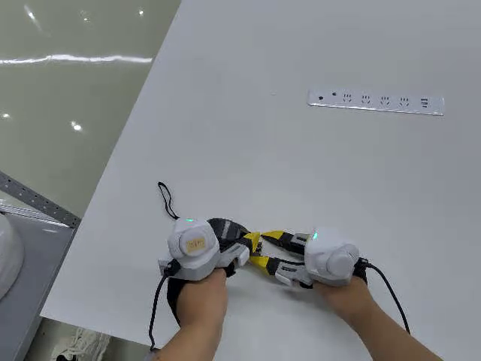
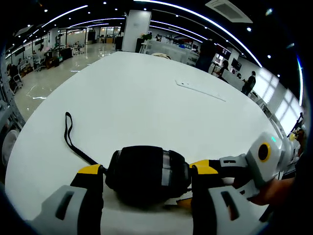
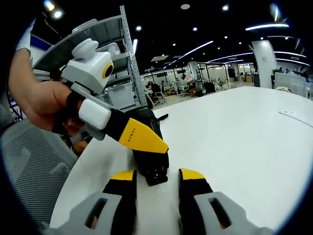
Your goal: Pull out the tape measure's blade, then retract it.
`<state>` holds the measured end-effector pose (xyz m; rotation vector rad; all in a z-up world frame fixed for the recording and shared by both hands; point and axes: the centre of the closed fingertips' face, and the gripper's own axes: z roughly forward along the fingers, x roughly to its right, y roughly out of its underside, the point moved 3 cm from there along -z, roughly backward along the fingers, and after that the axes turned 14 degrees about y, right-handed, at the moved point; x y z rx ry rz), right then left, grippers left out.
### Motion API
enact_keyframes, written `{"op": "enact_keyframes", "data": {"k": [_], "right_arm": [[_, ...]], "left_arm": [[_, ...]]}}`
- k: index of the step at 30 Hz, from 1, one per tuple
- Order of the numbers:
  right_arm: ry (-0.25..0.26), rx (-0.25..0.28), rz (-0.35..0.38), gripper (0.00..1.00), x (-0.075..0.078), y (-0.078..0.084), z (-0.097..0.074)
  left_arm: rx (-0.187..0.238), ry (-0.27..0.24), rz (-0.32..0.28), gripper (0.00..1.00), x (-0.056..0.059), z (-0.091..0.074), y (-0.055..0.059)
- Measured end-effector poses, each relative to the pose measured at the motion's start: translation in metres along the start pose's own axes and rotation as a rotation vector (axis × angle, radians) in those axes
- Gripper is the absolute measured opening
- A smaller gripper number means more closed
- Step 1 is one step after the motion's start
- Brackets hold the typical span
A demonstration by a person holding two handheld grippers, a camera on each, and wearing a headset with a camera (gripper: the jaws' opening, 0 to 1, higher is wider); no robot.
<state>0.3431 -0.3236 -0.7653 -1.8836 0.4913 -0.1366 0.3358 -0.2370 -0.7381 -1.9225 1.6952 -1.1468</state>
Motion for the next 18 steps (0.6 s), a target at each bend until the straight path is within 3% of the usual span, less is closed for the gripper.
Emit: {"op": "enact_keyframes", "data": {"k": [13,18], "right_arm": [[0.001,-0.009,0.009,0.32,0.0012,0.0004,-0.0009],[0.015,-0.015,0.024,0.31,0.0027,0.0019,-0.0057]], "left_arm": [[0.007,0.026,-0.003,0.70,0.0028,-0.0002,-0.0009],[0.019,0.070,0.011,0.70,0.0029,-0.0016,0.0023]]}}
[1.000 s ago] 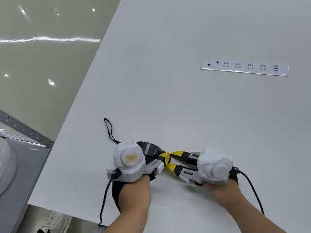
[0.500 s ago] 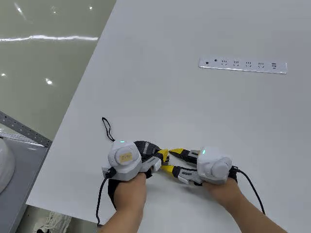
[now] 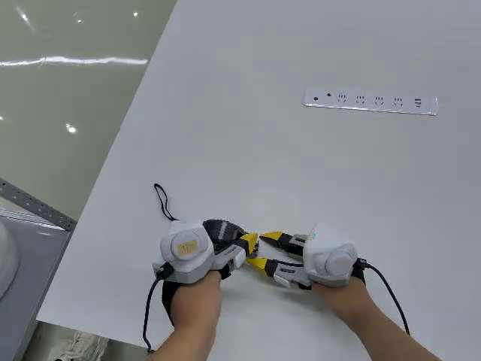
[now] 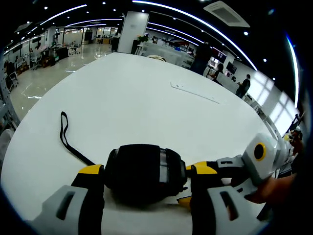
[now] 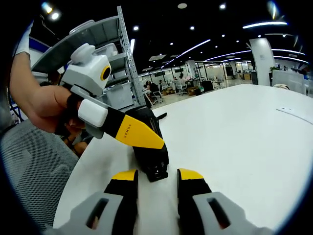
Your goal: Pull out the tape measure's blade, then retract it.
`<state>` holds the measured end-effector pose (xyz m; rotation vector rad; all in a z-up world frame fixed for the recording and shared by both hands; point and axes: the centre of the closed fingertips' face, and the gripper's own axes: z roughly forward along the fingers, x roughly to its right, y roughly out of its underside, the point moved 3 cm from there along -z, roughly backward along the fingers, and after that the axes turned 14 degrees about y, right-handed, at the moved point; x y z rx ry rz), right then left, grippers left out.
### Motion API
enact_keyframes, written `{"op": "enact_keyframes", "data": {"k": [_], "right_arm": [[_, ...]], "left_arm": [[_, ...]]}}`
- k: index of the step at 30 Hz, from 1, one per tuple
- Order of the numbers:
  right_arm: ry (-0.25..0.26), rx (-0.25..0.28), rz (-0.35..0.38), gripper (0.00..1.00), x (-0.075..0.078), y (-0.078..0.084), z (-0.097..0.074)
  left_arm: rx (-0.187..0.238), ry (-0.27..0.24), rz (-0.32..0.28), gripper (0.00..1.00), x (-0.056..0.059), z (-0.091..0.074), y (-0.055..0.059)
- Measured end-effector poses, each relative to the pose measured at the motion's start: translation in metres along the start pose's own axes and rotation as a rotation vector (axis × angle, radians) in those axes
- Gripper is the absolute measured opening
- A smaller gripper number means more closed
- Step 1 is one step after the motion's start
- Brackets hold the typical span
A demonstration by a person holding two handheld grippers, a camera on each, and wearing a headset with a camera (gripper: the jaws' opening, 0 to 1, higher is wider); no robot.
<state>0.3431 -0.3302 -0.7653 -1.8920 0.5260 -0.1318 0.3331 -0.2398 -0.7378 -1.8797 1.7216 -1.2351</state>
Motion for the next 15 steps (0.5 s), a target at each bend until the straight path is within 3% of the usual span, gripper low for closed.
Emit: {"op": "enact_keyframes", "data": {"k": [3,12,15], "right_arm": [[0.014,0.001,0.012,0.32,-0.002,0.001,-0.005],[0.042,0.015,0.064,0.32,0.000,0.001,-0.015],[0.055,0.014,0.080,0.32,0.000,0.003,-0.019]], "left_arm": [[0.002,0.046,0.039,0.71,0.003,-0.003,0.001],[-0.023,0.088,0.113,0.72,-0.001,-0.009,0.011],[-0.019,0.102,0.112,0.71,-0.001,-0.011,0.011]]}}
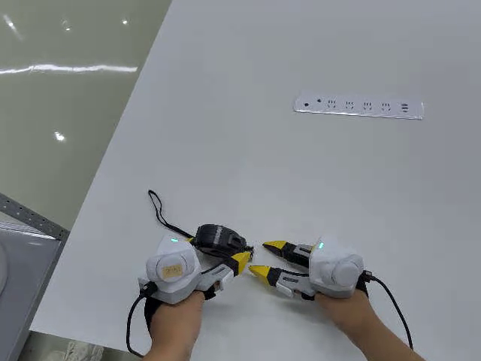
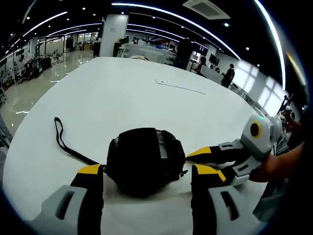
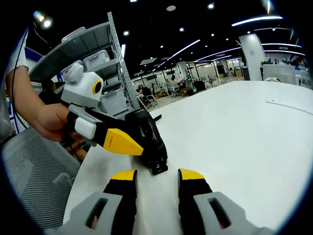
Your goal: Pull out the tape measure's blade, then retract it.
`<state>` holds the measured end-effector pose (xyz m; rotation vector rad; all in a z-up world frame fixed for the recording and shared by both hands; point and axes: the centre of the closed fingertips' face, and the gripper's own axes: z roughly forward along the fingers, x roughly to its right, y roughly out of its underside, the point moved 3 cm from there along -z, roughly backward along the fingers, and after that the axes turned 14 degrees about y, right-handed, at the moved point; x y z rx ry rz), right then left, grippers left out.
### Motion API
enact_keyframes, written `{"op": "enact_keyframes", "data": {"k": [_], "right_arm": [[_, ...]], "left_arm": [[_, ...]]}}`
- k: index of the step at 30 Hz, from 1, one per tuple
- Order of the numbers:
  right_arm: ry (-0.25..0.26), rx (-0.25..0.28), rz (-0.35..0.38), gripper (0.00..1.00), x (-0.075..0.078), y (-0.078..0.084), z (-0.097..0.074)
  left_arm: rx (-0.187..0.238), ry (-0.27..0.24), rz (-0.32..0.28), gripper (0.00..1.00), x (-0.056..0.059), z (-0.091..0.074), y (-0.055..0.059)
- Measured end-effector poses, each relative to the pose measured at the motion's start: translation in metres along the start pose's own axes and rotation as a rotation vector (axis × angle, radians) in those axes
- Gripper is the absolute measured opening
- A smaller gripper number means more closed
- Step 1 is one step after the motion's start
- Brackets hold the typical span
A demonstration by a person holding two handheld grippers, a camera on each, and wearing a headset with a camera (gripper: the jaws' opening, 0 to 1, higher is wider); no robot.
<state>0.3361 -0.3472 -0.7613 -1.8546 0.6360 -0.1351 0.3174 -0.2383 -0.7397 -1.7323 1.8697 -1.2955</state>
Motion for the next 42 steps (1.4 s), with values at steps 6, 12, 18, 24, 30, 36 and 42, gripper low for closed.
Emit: {"op": "enact_keyframes", "data": {"k": [6,12,18,24,30,36,42], "right_arm": [[0.033,0.004,0.020,0.32,0.001,0.001,-0.009],[0.075,0.006,0.059,0.33,0.004,0.004,-0.019],[0.094,0.000,0.083,0.32,0.002,0.007,-0.022],[0.094,0.005,0.077,0.33,0.000,0.006,-0.028],[0.098,0.000,0.042,0.33,0.001,0.005,-0.042],[0.136,0.025,0.055,0.35,0.006,-0.001,-0.067],[0.164,0.025,0.050,0.37,0.006,0.000,-0.084]], "left_arm": [[-0.013,0.030,0.026,0.70,0.000,-0.003,0.001],[-0.015,0.065,0.066,0.70,0.002,-0.005,-0.001],[-0.018,0.083,0.078,0.69,0.005,-0.006,-0.001],[-0.024,0.084,0.105,0.69,0.005,-0.010,0.000],[-0.028,0.096,0.129,0.69,0.003,-0.018,0.001],[-0.044,0.128,0.164,0.69,0.001,-0.030,0.008],[-0.027,0.180,0.180,0.68,0.006,-0.042,0.009]]}}
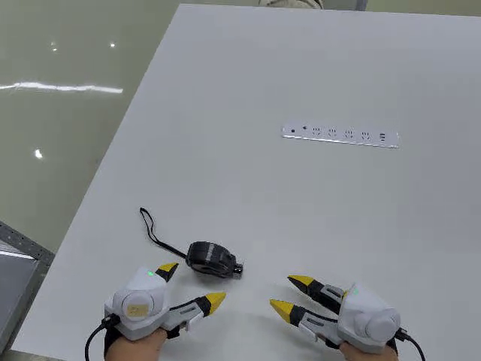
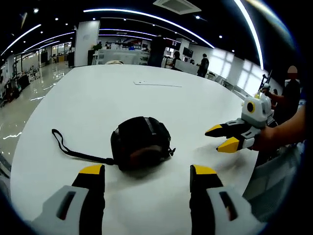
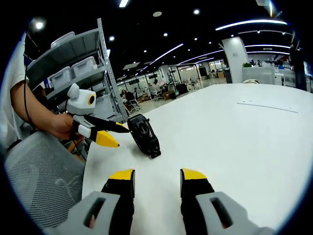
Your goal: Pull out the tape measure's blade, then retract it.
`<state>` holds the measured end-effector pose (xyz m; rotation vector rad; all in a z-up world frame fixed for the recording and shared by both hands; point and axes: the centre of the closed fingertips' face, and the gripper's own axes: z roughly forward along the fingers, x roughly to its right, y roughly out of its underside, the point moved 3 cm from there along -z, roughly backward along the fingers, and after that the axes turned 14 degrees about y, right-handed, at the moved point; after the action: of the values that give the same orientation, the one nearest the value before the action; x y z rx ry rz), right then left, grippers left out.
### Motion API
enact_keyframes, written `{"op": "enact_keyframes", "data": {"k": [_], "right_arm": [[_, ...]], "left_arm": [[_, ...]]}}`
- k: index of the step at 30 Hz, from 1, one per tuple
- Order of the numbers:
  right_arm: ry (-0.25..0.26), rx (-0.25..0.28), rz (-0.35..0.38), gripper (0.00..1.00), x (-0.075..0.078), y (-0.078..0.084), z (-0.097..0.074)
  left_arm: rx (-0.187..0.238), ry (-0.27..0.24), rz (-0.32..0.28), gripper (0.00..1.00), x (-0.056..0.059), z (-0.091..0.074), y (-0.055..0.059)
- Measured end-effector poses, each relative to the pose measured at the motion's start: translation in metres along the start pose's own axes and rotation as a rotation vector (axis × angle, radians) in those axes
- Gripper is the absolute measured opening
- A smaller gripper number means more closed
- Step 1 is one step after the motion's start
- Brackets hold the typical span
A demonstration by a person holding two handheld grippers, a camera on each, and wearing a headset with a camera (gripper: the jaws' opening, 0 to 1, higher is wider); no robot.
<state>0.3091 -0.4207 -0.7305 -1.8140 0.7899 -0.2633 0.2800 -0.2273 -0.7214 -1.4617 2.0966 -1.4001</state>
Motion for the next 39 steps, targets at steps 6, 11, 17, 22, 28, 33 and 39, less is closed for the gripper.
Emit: {"op": "enact_keyframes", "data": {"k": [6,11,17,22,28,33,39], "right_arm": [[0.032,-0.042,-0.019,0.40,-0.001,0.009,-0.016],[0.048,-0.048,-0.017,0.42,0.001,0.009,-0.030],[0.074,-0.066,-0.040,0.44,0.003,0.006,-0.043],[0.088,-0.055,-0.045,0.45,0.003,0.003,-0.055],[0.104,-0.050,-0.040,0.44,0.005,-0.001,-0.066],[0.117,-0.049,-0.039,0.45,0.004,-0.005,-0.077],[0.141,-0.038,-0.034,0.49,0.004,-0.009,-0.091]], "left_arm": [[-0.025,0.039,0.059,0.65,0.006,-0.010,0.005],[0.000,0.054,0.032,0.65,0.004,-0.020,-0.001],[-0.015,0.074,0.028,0.67,0.001,-0.031,0.000],[-0.014,0.087,0.030,0.68,0.003,-0.043,-0.001],[-0.008,0.102,0.028,0.68,0.004,-0.055,0.001],[-0.001,0.119,0.042,0.69,0.008,-0.064,0.002],[0.024,0.122,0.018,0.68,0.008,-0.074,0.003]]}}
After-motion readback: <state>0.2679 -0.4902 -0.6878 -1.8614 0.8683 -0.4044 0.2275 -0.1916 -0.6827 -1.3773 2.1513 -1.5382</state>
